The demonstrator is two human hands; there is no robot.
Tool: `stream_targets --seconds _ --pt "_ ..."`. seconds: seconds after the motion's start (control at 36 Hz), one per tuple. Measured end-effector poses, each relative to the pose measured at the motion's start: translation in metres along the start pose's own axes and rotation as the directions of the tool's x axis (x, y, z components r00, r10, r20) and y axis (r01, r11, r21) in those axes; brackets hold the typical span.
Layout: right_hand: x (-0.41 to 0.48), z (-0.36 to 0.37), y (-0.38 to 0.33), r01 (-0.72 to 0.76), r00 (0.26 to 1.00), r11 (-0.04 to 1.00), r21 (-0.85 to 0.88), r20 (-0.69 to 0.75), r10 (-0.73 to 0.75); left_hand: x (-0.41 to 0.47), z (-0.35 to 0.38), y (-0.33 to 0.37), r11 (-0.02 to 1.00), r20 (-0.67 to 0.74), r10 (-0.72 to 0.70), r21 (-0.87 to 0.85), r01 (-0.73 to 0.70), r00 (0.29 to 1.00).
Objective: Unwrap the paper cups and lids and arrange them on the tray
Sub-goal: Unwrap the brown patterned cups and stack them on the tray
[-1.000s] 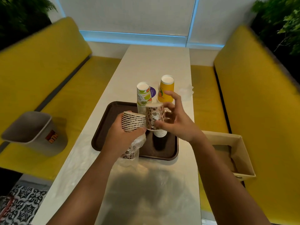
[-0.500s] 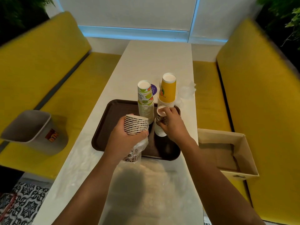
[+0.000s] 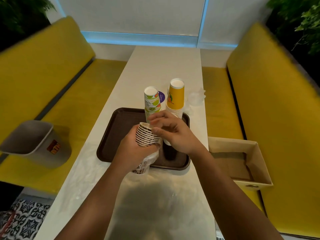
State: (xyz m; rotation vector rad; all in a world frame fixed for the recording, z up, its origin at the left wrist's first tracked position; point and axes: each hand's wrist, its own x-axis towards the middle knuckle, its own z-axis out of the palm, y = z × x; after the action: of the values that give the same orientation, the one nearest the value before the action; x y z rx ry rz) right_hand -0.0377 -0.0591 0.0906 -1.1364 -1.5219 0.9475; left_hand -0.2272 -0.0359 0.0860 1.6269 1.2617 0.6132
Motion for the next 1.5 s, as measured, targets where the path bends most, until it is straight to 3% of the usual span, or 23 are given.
stream_targets --seconds 0.08,0.19,0.42,0.58,0.64,0.69,0.81,0.89,1.03,1.08,1.17,1.22,1.31,1.39,1.5 --pt "0.000 0.007 0.004 0.013 0.991 0.999 0.041 -0.132 -0.008 -0.003 -0.002 0.003 1.000 0.003 0.024 0.013 -0.024 1.000" --pt "0.004 0.003 0.004 0.001 0.919 0.997 0.072 -0.392 0.027 -0.008 -0.003 0.002 0.999 -0.013 0.032 0.004 -0.032 0.999" --pt "-0.010 -0.021 0.001 -0.086 0.976 0.968 0.234 -0.178 0.129 -0.005 -0.007 0.001 0.998 -0.117 -0.022 -0.066 0.015 0.993" --pt "-0.009 -0.032 -0.008 -0.119 0.983 0.991 -0.067 0.135 0.127 -0.001 -0.007 -0.001 0.997 -0.134 -0.042 -0.072 0.032 0.990" --pt "-0.006 -0.031 -0.009 -0.073 0.995 0.989 -0.131 0.051 0.080 0.000 -0.006 -0.003 0.996 -0.135 -0.048 -0.076 0.038 0.990" --pt "-0.001 -0.030 -0.004 -0.026 0.991 0.969 -0.246 -0.132 -0.007 0.001 -0.005 -0.002 0.997 -0.138 -0.048 -0.074 0.038 0.989" --pt "0.013 -0.025 0.018 -0.099 0.922 0.885 -0.454 -0.378 -0.090 0.003 -0.004 -0.003 0.996 -0.145 -0.060 -0.081 0.048 0.988" --pt "0.019 -0.020 0.042 -0.189 0.910 0.848 -0.494 -0.414 -0.038 0.005 -0.004 -0.003 0.996 -0.142 -0.072 -0.060 0.064 0.987" --pt "0.015 -0.012 0.074 -0.346 0.936 0.733 -0.586 -0.273 0.223 0.007 -0.004 -0.005 0.997 -0.134 -0.081 -0.022 0.078 0.988" --pt "0.014 -0.011 0.076 -0.364 0.926 0.715 -0.597 -0.312 0.211 0.007 -0.004 -0.005 0.996 -0.124 -0.087 -0.010 0.086 0.988" --pt "0.014 -0.006 0.063 -0.310 0.909 0.755 -0.577 -0.413 0.057 0.007 -0.004 -0.006 0.997 -0.119 -0.080 -0.010 0.079 0.990" --pt "0.012 -0.003 0.046 -0.184 0.928 0.852 -0.491 -0.372 -0.014 0.007 -0.004 -0.007 0.997 -0.113 -0.076 -0.008 0.075 0.991" --pt "0.008 0.000 0.015 0.011 0.990 0.936 -0.353 -0.126 -0.059 0.008 -0.003 -0.007 0.997 -0.098 -0.077 -0.020 0.076 0.992" --pt "0.007 0.003 0.002 0.048 0.999 0.955 -0.293 0.028 -0.042 0.008 -0.001 -0.004 0.998 -0.079 -0.067 -0.015 0.066 0.995" --pt "0.007 0.003 0.000 0.033 0.999 0.982 -0.186 0.027 -0.028 0.004 -0.001 0.000 0.999 -0.075 -0.050 0.014 0.051 0.996"
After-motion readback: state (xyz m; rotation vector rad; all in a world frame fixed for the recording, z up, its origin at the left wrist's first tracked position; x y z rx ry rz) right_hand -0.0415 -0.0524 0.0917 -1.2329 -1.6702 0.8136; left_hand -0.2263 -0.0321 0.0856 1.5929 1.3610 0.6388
